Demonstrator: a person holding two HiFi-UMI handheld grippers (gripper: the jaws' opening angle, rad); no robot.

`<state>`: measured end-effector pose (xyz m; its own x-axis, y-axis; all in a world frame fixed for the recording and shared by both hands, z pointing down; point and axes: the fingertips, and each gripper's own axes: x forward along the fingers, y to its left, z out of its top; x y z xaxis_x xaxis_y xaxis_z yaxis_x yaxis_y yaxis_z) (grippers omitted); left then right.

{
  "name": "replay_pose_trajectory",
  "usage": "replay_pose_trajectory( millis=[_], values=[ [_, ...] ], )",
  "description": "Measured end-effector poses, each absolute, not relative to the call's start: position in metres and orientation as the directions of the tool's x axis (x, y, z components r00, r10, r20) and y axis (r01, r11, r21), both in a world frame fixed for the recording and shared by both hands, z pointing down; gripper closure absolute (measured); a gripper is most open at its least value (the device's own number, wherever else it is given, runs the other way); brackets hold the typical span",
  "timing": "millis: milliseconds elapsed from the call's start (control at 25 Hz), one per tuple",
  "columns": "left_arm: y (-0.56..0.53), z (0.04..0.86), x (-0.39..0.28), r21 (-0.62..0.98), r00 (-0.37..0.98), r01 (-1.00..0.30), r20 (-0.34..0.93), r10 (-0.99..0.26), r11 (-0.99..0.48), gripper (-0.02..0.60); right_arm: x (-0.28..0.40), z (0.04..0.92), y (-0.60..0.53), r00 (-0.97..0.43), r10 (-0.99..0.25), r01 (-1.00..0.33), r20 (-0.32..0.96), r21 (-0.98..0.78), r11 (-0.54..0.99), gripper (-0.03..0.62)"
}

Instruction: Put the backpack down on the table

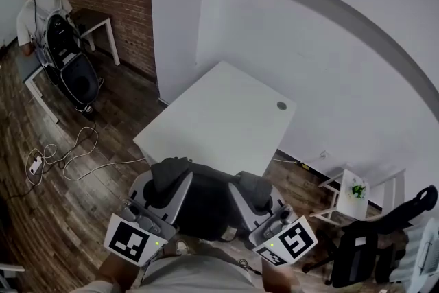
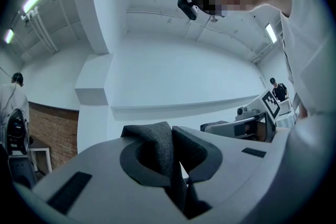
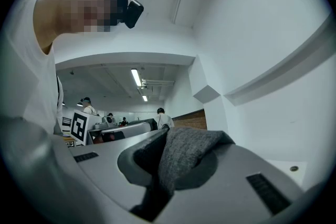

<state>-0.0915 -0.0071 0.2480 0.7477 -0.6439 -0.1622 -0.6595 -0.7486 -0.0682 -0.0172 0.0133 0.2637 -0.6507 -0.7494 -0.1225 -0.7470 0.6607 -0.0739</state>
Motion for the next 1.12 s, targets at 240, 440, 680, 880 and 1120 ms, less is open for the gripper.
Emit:
replay_pose_trajectory(
  millis=[240, 440, 680, 880, 1120],
  values=[
    [-0.036, 0.244, -0.077, -0.087, 0.753, -0.654, -0.167, -0.636, -0.751, 0.532, 0.0, 0.261, -0.017, -0.632, -0.763, -0.758, -0.133, -0.1, 0.645, 0.54],
    [-0.058, 0.236, -0.072, -0.093, 0.744, -0.663, -0.182, -0.642, -0.743, 0.532, 0.006, 0.251, -0.038, -0.634, -0.759, -0.756, -0.146, -0.09, 0.649, 0.54],
    [-0.082, 0.23, -0.061, -0.085, 0.742, -0.663, -0.203, -0.639, -0.744, 0.532, 0.019, 0.244, -0.061, -0.628, -0.763, -0.756, -0.155, -0.112, 0.645, 0.54],
    [-0.096, 0.227, -0.051, -0.097, 0.75, -0.655, -0.208, -0.628, -0.75, 0.532, 0.034, 0.239, -0.077, -0.618, -0.769, -0.758, -0.166, -0.134, 0.638, 0.54],
    [-0.119, 0.223, -0.041, -0.105, 0.747, -0.658, -0.219, -0.628, -0.746, 0.532, 0.043, 0.232, -0.1, -0.621, -0.766, -0.758, -0.169, -0.119, 0.641, 0.54]
  ],
)
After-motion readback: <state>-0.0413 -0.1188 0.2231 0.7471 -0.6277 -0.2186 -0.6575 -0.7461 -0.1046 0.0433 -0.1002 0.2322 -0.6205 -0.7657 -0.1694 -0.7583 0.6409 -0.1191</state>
